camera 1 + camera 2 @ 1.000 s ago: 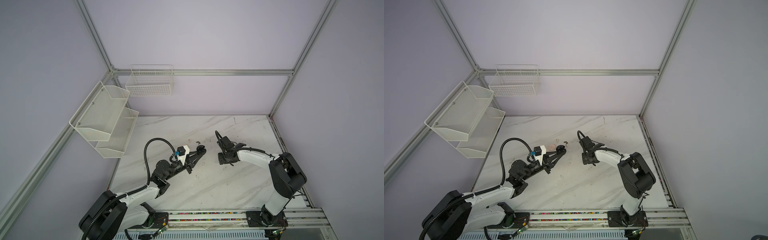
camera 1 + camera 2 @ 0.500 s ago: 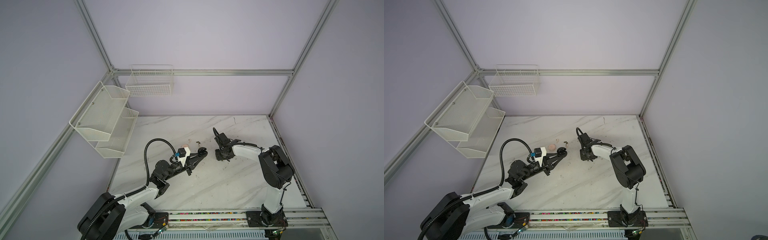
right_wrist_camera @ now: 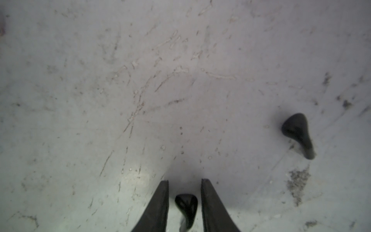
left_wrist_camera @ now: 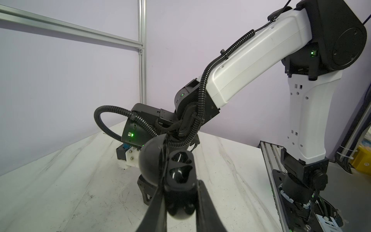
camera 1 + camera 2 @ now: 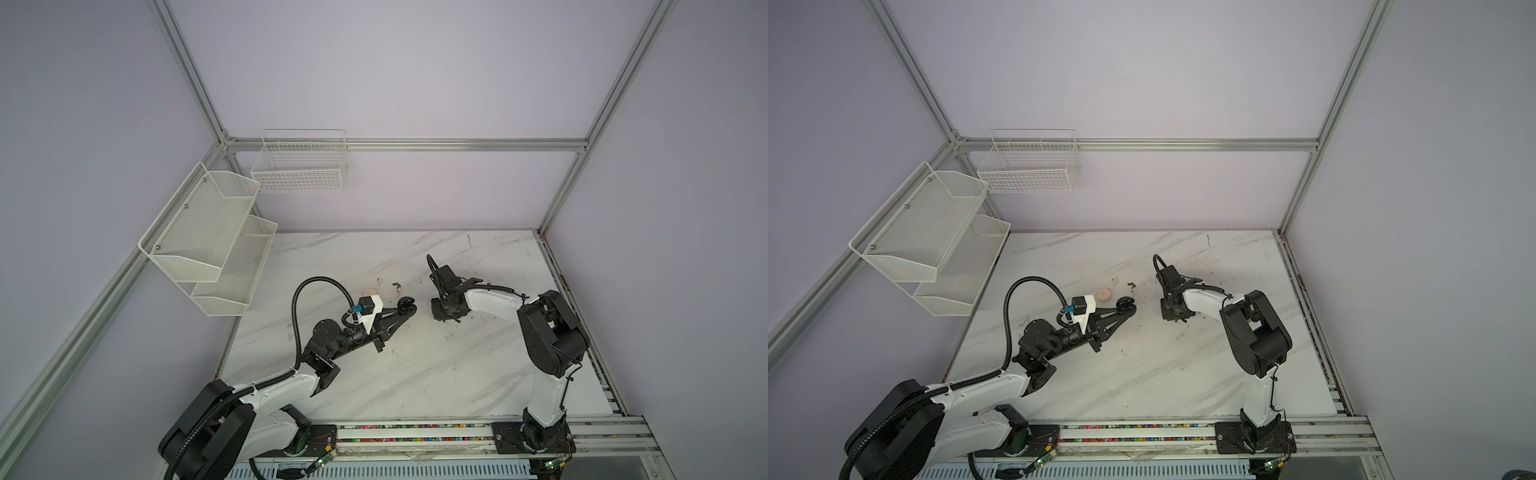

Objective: Insert wireless bluetooth earbuds into charging case
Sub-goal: Pick up the wireless bluetooth earbud from the center of the table.

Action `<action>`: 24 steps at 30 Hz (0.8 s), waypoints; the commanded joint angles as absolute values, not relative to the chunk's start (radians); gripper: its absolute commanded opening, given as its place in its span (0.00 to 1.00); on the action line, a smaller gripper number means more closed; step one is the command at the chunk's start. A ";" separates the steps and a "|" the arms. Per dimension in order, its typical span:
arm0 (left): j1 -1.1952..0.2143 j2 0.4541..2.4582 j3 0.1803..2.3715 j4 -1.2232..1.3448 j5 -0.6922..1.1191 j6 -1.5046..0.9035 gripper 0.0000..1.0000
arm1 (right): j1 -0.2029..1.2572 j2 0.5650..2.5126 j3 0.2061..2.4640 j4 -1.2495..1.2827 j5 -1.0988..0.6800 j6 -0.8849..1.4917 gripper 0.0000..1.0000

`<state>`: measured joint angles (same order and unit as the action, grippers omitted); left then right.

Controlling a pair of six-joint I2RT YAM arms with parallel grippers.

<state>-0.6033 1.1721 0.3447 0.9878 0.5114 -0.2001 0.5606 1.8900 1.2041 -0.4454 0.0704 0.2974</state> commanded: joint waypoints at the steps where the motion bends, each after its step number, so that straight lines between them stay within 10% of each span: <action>1: -0.604 1.175 0.339 1.048 0.517 -0.202 0.00 | 0.554 1.873 1.201 -0.483 0.064 0.290 0.30; 24: -0.605 1.202 0.353 1.054 0.562 -0.209 0.00 | 0.525 1.694 1.092 -0.441 -0.001 0.391 0.27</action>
<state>-0.6033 1.1938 0.3447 0.9890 0.5423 -0.2012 0.5457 1.7180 1.1370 -0.4721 0.0364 0.3641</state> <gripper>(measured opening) 0.198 0.272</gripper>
